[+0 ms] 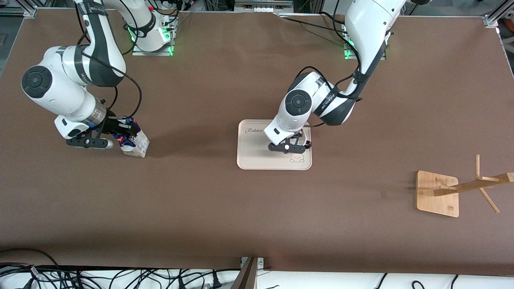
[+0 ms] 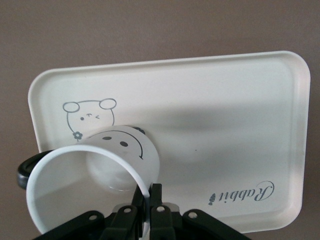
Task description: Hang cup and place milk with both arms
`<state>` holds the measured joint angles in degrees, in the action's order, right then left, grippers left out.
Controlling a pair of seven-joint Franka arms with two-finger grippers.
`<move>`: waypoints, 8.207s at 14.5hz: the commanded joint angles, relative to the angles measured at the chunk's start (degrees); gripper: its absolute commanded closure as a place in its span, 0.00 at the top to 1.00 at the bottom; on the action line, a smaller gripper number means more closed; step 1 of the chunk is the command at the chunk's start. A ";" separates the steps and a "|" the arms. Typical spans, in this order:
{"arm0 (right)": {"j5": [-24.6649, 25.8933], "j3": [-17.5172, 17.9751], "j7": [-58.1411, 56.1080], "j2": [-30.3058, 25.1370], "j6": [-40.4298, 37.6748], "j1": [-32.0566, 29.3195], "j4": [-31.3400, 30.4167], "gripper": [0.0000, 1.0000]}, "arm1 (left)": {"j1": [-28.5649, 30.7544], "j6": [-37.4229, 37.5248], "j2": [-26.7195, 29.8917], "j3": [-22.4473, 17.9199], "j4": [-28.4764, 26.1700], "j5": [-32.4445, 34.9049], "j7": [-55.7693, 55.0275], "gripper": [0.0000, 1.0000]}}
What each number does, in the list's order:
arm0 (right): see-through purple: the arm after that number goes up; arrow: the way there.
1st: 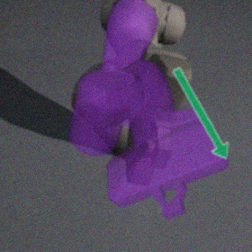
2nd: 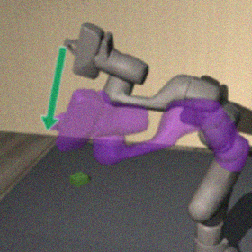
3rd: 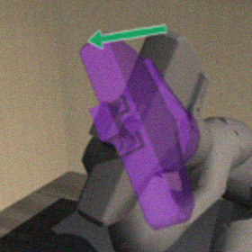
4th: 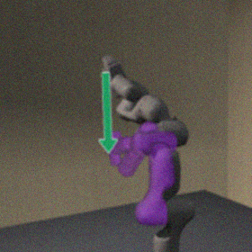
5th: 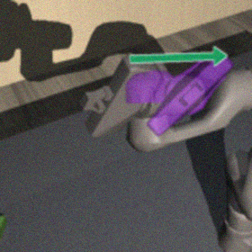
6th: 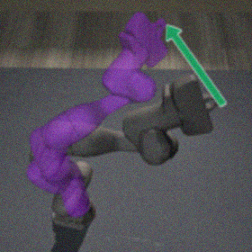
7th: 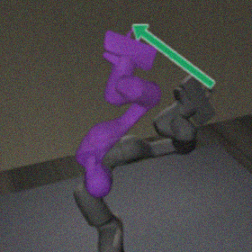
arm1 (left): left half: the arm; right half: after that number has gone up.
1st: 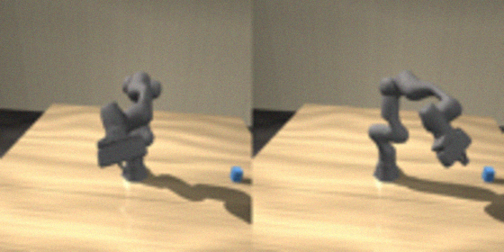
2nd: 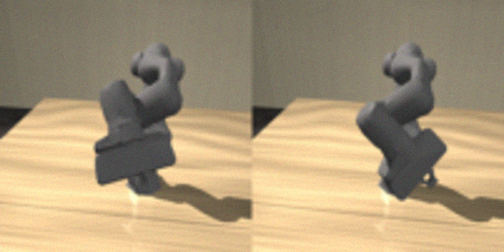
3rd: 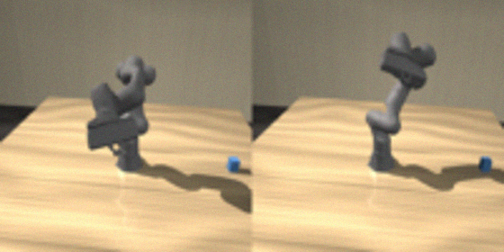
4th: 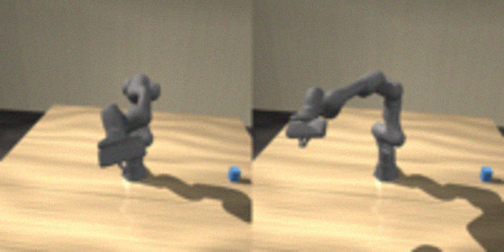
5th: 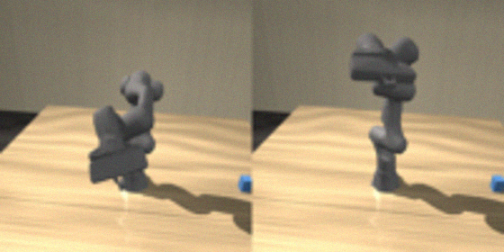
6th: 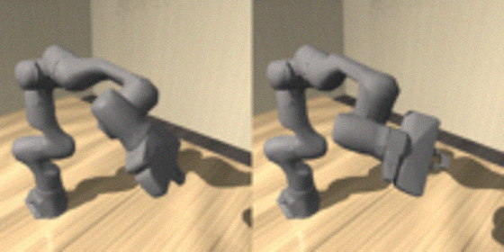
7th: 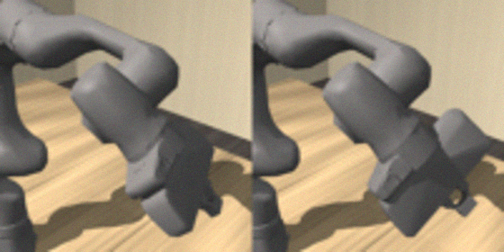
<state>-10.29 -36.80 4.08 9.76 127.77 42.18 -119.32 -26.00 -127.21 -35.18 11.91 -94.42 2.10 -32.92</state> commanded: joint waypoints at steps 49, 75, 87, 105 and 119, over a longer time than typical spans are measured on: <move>2.21 -14.78 -28.69 3.42 -40.05 -3.69 38.90 1.00 | 31.54 24.20 22.17 -2.43 4.25 13.55 76.60 0.00; 13.19 33.46 -13.22 -1.85 -38.30 -42.79 38.29 1.00 | 35.58 19.20 21.64 -5.94 3.72 12.85 94.52 0.00; 13.10 34.52 -13.75 -2.03 -37.95 -43.94 37.67 1.00 | 35.06 18.49 23.48 -5.68 4.60 6.00 85.60 1.00; 14.86 33.81 -13.92 -2.03 -45.42 -43.59 38.46 1.00 | 30.40 28.43 36.23 -2.69 -7.18 -3.07 37.66 1.00; 13.81 34.08 -13.57 -1.94 -45.24 -43.68 38.46 1.00 | 31.45 29.30 34.30 -3.39 -2.18 -2.80 35.46 1.00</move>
<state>3.59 -3.33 -9.57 8.33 83.49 -0.86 -81.23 4.84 -98.89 -0.16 8.53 -99.14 0.14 2.70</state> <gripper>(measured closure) 0.000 0.000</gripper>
